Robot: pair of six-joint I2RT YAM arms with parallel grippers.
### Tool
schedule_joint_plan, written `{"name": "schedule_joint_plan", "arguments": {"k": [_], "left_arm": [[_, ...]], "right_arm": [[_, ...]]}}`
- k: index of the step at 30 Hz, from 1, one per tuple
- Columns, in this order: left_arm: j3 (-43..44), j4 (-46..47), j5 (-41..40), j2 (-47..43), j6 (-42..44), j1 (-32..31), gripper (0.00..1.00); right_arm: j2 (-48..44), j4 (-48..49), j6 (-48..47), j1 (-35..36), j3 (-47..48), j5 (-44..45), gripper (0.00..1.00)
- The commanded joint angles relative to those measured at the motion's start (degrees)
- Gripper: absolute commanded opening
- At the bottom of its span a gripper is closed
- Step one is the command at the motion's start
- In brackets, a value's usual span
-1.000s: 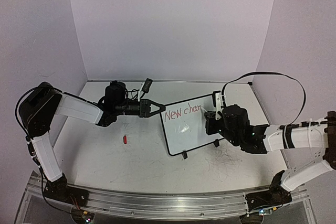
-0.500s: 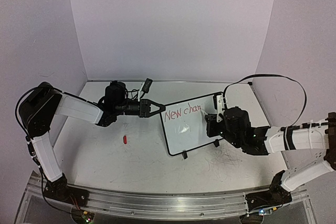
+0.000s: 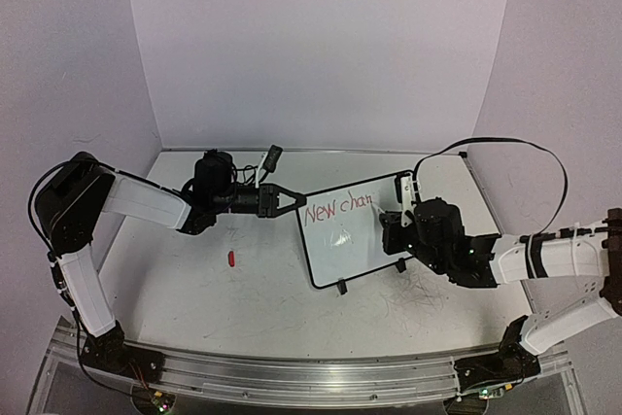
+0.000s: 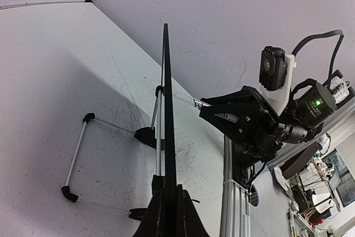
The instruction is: Write a sentence on the whiteboard
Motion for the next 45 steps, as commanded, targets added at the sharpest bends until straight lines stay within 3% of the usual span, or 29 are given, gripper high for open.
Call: {"name": "schedule_joint_plan", "arguments": {"k": [1, 22, 45], "left_arm": [[1.08, -2.08, 2.45, -0.24, -0.96, -0.43, 0.0], [1.48, -2.42, 2.43, 0.23, -0.56, -0.43, 0.0], [1.68, -2.77, 2.28, 0.62, -0.5, -0.47, 0.0]], "right_arm": [[-0.91, -1.64, -1.02, -0.32, 1.59, 0.9, 0.0], [-10.99, 3.86, -7.08, -0.29, -4.97, 1.47, 0.0], [-6.54, 5.93, -8.0, -0.7, -3.28, -2.78, 0.0]]}}
